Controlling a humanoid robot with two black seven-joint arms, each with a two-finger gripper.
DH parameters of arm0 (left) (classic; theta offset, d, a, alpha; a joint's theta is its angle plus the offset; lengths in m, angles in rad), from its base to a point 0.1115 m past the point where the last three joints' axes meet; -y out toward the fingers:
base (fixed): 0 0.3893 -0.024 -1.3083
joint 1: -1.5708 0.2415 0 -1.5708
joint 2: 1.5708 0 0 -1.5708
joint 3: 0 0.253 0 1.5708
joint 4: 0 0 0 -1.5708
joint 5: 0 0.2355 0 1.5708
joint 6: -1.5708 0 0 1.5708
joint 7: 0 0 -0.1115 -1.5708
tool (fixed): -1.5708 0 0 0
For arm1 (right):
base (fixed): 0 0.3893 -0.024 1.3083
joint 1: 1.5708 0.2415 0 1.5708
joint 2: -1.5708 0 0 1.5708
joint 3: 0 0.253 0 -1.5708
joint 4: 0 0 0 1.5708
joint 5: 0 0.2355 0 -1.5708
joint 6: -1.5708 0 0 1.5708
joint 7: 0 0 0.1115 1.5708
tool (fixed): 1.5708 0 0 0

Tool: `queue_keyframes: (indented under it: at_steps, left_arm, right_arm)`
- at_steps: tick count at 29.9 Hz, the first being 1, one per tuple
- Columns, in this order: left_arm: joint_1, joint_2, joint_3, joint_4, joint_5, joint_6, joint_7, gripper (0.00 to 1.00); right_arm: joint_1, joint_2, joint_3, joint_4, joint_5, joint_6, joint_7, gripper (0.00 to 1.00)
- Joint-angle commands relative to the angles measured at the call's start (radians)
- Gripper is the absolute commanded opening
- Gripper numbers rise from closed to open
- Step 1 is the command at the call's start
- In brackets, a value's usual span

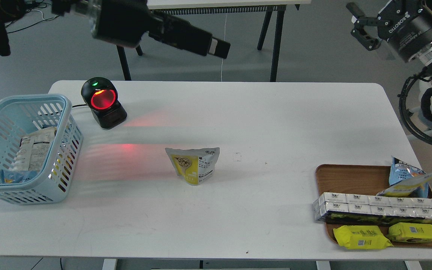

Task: Scan snack and place in basket
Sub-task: 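Reach the left gripper down and grasp the yellow bag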

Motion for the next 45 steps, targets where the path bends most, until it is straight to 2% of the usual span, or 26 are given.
queue_keyframes:
  at_steps: [1, 11, 28, 35, 38, 41, 43, 45]
  left_arm:
    - [-0.035, -0.104, 0.111, -0.036, 0.099, 0.000, 0.000, 1.00]
    - [-0.020, -0.279, 0.263, -0.021, 0.236, 0.000, 0.000, 1.00]
    - [0.224, -0.405, 0.269, 0.212, 0.237, 0.000, 0.000, 1.00]
    - [0.248, -0.408, 0.267, 0.222, 0.237, 0.000, 0.000, 0.94]
    - [0.251, -0.411, 0.266, 0.216, 0.236, 0.000, 0.000, 0.85]
    - [0.253, -0.415, 0.269, 0.214, 0.237, 0.000, 0.000, 0.55]
    - [0.259, -0.415, 0.278, 0.216, 0.237, 0.000, 0.000, 0.40]
    - [0.271, -0.420, 0.309, 0.220, 0.237, 0.039, 0.000, 0.29]
  right_arm:
    - [-0.010, -0.008, 0.002, -0.002, 0.000, 0.000, 0.000, 0.96]
    - [-0.044, -0.024, 0.011, 0.000, 0.002, 0.000, 0.000, 0.96]
    - [-0.067, -0.060, 0.012, 0.003, 0.003, 0.000, 0.000, 0.96]
    - [-0.083, -0.073, 0.025, 0.004, 0.003, 0.000, 0.000, 0.96]
    - [-0.090, -0.076, 0.026, 0.014, 0.003, 0.000, 0.000, 0.96]
    - [-0.096, -0.103, 0.026, 0.040, 0.003, 0.000, 0.000, 0.96]
    - [-0.099, -0.114, 0.026, 0.053, 0.005, 0.000, 0.000, 0.96]
    - [-0.106, -0.120, 0.026, 0.055, 0.005, 0.000, 0.000, 0.96]
